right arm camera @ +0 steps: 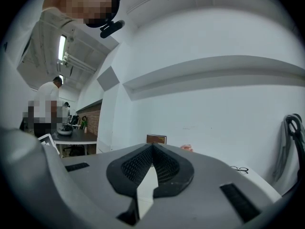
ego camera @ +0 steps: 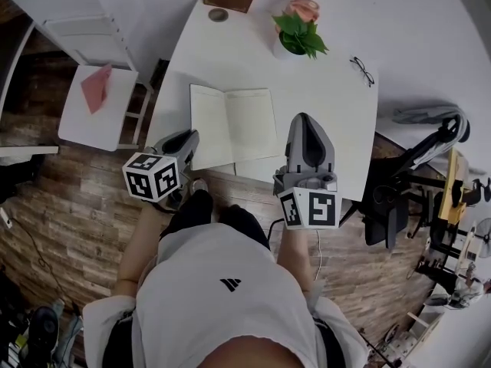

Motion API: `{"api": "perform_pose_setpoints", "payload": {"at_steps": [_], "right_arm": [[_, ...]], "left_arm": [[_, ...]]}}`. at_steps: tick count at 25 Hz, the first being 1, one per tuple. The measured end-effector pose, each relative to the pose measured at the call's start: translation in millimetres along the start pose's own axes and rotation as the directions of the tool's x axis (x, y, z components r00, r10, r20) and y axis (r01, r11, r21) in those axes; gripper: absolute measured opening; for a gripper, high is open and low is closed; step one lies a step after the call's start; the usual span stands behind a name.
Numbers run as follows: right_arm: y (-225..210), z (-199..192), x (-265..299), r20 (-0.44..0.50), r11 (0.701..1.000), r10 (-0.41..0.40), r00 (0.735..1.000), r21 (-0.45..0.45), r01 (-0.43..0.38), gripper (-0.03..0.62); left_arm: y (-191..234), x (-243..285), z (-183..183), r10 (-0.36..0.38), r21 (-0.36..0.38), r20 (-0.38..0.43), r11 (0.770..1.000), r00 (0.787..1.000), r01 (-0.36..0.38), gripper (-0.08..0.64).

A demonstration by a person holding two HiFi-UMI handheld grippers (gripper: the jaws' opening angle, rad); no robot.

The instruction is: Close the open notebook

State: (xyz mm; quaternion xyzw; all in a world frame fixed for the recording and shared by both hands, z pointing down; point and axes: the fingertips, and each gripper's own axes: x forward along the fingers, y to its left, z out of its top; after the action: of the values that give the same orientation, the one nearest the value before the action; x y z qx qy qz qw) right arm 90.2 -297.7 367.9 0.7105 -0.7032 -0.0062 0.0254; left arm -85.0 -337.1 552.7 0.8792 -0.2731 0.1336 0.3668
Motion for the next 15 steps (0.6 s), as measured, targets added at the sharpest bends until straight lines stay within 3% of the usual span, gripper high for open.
{"api": "perform_pose_setpoints", "payload": {"at_steps": [3,15], "right_arm": [[-10,0,-6,0.003,1.000,-0.013,1.000,0.002,0.013,-0.002],[-68,11,-32,0.029,1.000,-0.013,1.000,0.020,0.012,-0.002]], "left_arm": [[-14,4,7,-0.002,0.050,0.003,0.999,1.000,0.002,0.031],[-57,28,22,0.056,0.056,0.038,0.997,0.998,-0.058,0.018]]}}
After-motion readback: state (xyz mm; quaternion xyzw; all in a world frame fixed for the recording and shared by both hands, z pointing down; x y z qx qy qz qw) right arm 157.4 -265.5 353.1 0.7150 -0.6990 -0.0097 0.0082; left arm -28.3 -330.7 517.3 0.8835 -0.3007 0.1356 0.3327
